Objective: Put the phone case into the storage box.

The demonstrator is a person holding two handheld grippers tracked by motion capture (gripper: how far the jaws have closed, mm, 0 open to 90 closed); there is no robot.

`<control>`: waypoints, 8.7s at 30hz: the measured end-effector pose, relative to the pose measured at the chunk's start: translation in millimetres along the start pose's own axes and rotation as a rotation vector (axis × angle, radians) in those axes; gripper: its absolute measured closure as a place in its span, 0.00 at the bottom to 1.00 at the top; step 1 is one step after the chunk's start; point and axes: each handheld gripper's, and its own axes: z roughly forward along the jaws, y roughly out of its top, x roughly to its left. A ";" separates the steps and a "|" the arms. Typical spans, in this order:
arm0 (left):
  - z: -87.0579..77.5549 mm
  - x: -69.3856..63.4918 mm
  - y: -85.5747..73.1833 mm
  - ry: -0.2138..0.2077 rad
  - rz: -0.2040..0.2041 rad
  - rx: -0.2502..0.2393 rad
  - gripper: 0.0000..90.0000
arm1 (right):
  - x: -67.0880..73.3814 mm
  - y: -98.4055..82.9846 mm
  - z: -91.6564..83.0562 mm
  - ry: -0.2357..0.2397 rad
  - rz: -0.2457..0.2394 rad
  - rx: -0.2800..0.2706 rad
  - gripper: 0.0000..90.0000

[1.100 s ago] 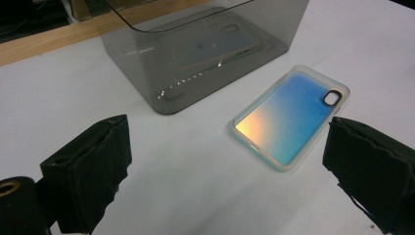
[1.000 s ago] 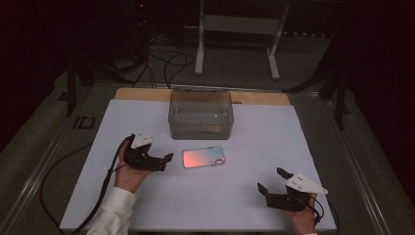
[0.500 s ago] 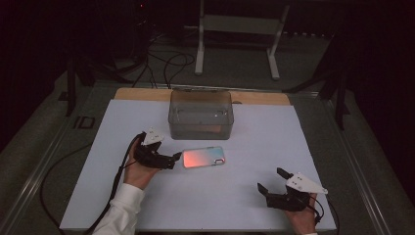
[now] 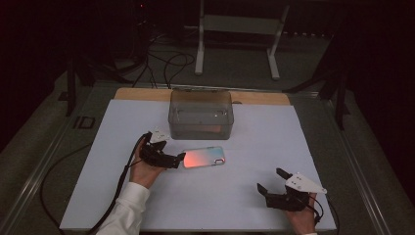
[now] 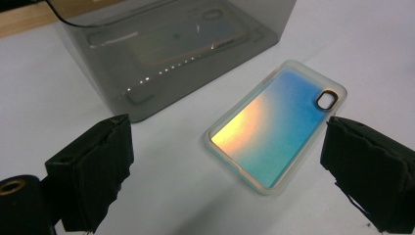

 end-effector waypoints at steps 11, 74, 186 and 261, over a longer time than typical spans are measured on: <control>12.0 -0.5 1.6 -0.011 -0.035 0.046 0.10 | 0.2 -0.2 0.7 0.001 0.000 0.004 0.11; 65.2 -13.7 6.1 0.107 -0.217 0.328 0.89 | 0.2 -0.4 1.7 0.015 -0.002 0.010 0.11; -35.2 12.8 -5.2 0.069 -0.014 -0.318 0.99 | 11.5 87.0 30.0 0.201 0.019 0.131 0.09; -42.2 -0.6 -1.3 0.018 0.091 -0.373 0.99 | 49.0 202.1 112.4 0.377 -0.085 0.349 0.18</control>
